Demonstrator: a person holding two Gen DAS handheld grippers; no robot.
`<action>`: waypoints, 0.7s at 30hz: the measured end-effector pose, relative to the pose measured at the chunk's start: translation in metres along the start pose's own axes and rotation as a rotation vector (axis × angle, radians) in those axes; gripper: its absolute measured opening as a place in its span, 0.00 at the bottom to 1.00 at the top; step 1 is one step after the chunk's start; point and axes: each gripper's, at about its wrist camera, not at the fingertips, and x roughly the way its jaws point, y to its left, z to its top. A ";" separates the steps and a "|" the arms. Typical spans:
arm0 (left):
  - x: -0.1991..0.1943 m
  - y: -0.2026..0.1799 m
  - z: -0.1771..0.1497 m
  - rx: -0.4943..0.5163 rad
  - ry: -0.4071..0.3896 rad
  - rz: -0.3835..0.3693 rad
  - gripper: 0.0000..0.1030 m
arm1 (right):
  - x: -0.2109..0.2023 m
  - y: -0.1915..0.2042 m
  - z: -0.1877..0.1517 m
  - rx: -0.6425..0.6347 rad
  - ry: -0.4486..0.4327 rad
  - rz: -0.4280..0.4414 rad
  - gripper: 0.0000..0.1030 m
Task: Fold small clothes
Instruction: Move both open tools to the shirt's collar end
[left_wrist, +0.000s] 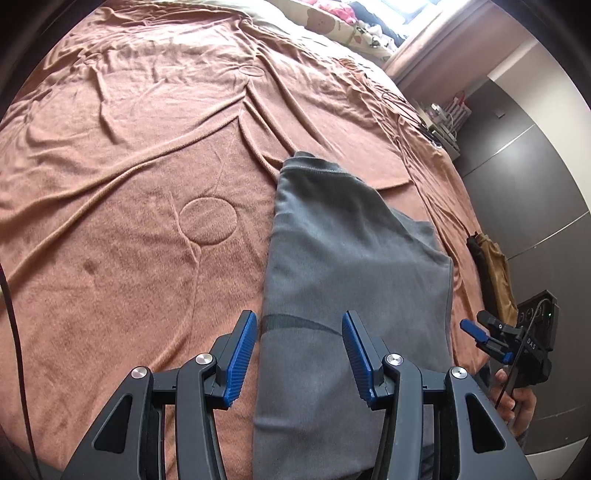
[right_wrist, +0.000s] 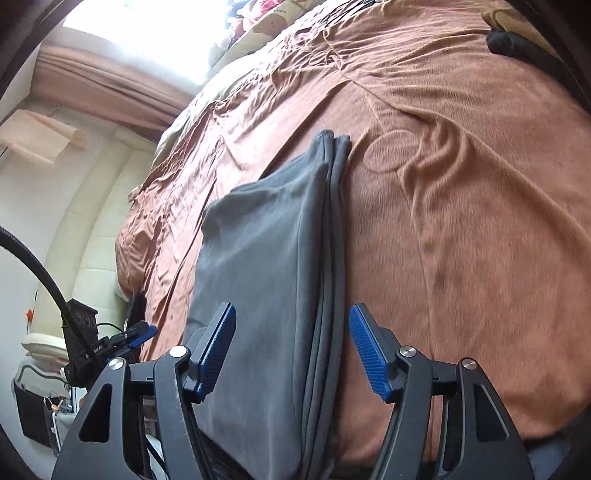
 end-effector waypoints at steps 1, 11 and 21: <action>0.003 0.000 0.005 0.002 0.004 0.002 0.49 | 0.005 -0.003 0.005 0.006 0.002 0.009 0.60; 0.033 -0.004 0.050 0.007 0.033 0.002 0.49 | 0.058 -0.027 0.054 0.063 0.046 0.064 0.60; 0.070 0.004 0.083 0.002 0.065 -0.017 0.48 | 0.090 -0.038 0.072 0.104 0.099 0.064 0.60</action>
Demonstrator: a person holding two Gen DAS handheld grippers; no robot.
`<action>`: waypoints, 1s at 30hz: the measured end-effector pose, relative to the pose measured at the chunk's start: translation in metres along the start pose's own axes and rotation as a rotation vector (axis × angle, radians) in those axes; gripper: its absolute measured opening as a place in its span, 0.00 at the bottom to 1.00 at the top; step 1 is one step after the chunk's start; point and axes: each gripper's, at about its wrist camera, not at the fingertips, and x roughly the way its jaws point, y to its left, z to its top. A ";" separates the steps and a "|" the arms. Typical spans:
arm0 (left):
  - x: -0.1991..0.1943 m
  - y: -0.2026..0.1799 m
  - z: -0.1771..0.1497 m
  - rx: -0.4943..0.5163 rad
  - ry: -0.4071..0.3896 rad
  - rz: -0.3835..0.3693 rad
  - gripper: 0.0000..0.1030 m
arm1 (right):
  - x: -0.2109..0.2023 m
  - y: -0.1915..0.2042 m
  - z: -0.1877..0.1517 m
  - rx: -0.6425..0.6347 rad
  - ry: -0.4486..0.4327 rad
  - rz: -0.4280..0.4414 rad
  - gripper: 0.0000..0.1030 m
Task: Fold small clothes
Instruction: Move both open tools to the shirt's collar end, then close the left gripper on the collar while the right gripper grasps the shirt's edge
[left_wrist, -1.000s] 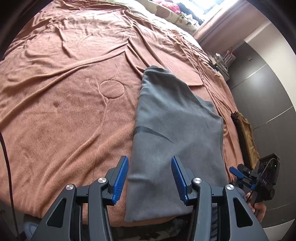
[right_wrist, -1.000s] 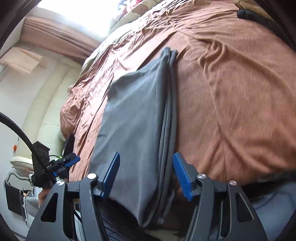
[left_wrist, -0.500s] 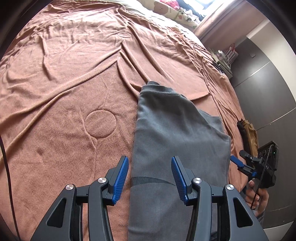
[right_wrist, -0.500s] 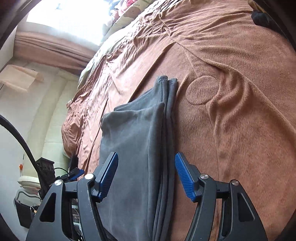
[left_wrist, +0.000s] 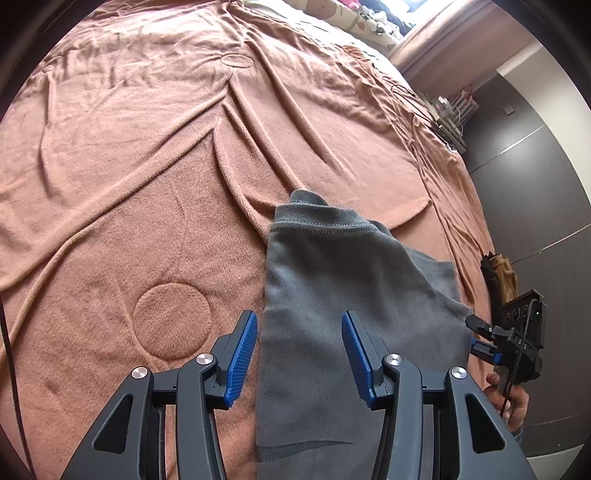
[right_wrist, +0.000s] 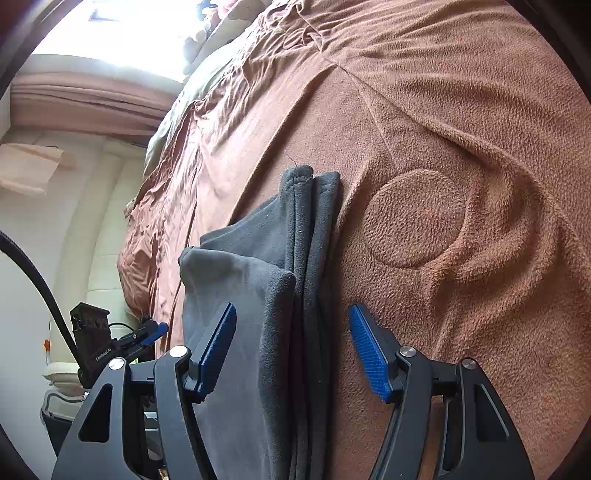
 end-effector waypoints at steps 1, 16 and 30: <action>0.004 0.001 0.003 0.000 0.004 0.000 0.47 | 0.003 0.001 0.001 -0.001 0.008 0.011 0.60; 0.054 0.020 0.026 -0.050 0.049 -0.041 0.39 | 0.038 -0.009 0.032 -0.012 0.064 0.042 0.32; 0.049 0.010 0.031 -0.018 0.033 -0.109 0.24 | 0.026 -0.001 0.017 -0.067 0.045 0.036 0.48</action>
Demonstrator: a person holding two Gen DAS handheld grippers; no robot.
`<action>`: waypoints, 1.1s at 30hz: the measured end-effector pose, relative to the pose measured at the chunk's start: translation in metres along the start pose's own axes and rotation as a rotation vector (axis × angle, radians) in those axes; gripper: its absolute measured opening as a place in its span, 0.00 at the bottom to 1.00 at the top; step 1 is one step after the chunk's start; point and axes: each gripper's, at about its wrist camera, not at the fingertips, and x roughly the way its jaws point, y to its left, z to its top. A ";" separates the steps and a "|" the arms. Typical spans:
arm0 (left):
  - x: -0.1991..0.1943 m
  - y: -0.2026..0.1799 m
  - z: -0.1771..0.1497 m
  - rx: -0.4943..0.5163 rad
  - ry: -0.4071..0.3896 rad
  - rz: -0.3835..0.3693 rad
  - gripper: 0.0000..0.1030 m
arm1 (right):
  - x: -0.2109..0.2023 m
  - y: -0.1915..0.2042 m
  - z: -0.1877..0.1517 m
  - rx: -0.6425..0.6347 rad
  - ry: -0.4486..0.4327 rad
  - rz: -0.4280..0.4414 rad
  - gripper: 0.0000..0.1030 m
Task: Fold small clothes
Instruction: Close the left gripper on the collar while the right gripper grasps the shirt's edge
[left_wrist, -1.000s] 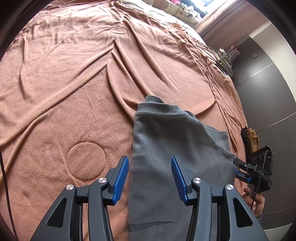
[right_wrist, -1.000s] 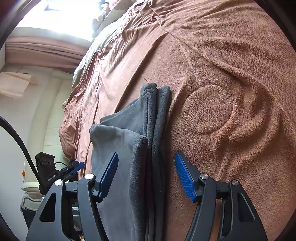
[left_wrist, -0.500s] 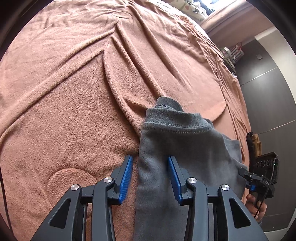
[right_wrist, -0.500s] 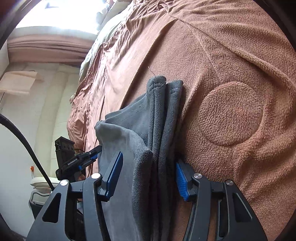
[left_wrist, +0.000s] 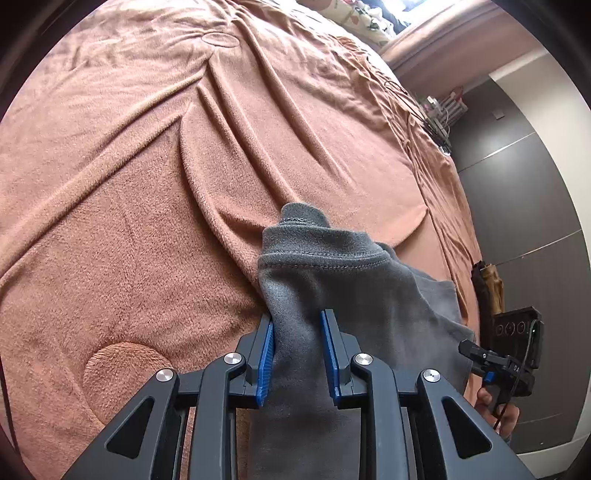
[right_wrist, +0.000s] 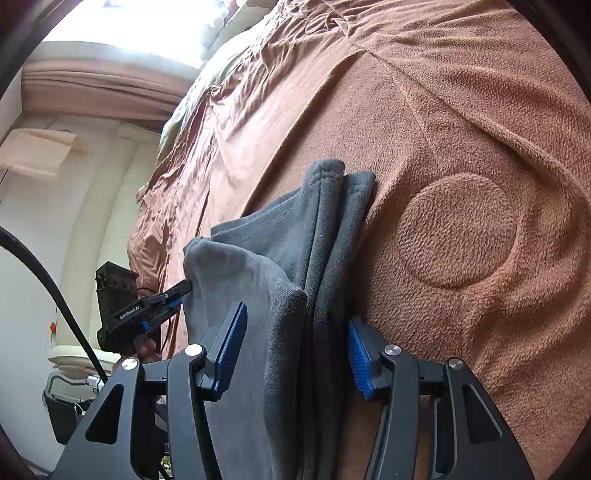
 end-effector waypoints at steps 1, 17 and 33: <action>0.001 0.002 0.000 -0.003 0.003 -0.002 0.25 | 0.000 0.001 0.000 -0.002 0.006 -0.002 0.48; 0.008 -0.002 0.003 -0.013 -0.029 -0.095 0.21 | 0.015 0.027 0.012 -0.040 0.033 -0.092 0.27; -0.047 -0.027 -0.007 0.042 -0.132 -0.158 0.05 | -0.022 0.077 -0.018 -0.151 -0.043 -0.120 0.15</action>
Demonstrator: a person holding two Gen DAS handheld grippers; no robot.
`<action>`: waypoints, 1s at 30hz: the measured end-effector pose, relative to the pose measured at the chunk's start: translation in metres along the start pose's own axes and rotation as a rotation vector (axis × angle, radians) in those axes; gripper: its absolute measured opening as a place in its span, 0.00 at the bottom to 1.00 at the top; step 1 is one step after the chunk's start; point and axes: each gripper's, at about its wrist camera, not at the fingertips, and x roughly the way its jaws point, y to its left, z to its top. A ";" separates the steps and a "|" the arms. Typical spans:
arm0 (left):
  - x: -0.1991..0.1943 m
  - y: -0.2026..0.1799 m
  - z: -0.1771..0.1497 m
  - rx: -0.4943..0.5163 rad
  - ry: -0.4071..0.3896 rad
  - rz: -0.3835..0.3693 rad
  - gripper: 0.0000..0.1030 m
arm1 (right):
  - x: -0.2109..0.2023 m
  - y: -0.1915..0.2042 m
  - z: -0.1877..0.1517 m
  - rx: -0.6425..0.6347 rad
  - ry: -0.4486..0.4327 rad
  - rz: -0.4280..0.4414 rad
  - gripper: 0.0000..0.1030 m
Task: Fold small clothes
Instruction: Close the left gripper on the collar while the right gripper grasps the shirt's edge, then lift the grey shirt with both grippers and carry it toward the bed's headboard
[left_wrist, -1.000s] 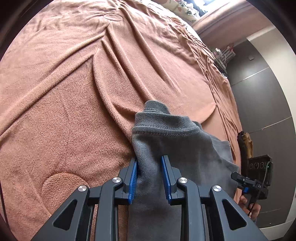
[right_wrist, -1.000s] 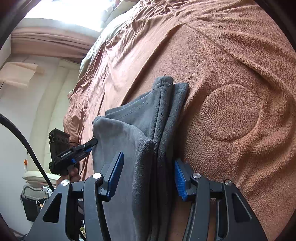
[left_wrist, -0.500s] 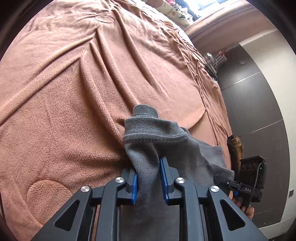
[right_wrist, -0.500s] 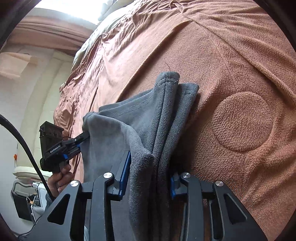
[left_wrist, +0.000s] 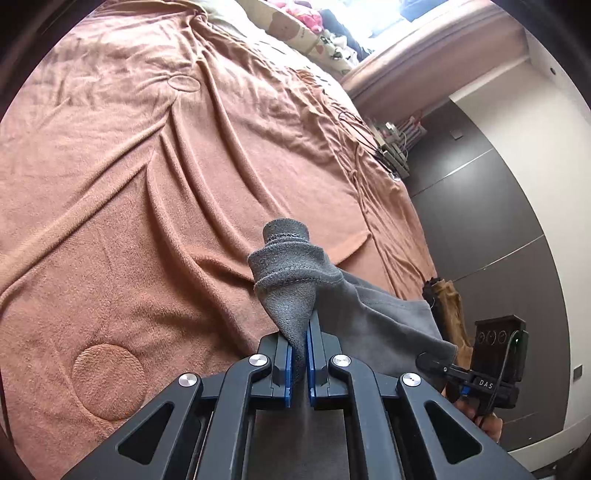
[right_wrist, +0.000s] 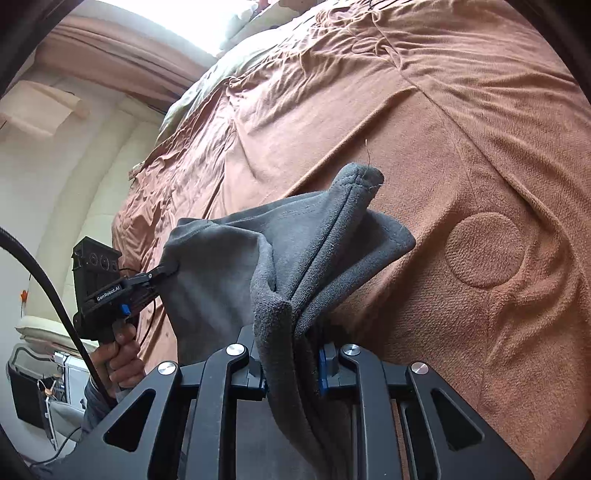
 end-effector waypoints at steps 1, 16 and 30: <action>-0.004 -0.003 0.000 0.006 -0.007 -0.003 0.05 | -0.003 0.001 -0.002 -0.005 -0.007 -0.001 0.14; -0.090 -0.049 -0.015 0.096 -0.161 -0.028 0.05 | -0.084 0.058 -0.045 -0.160 -0.158 0.018 0.14; -0.184 -0.094 -0.069 0.174 -0.323 -0.027 0.05 | -0.165 0.113 -0.131 -0.332 -0.309 0.020 0.13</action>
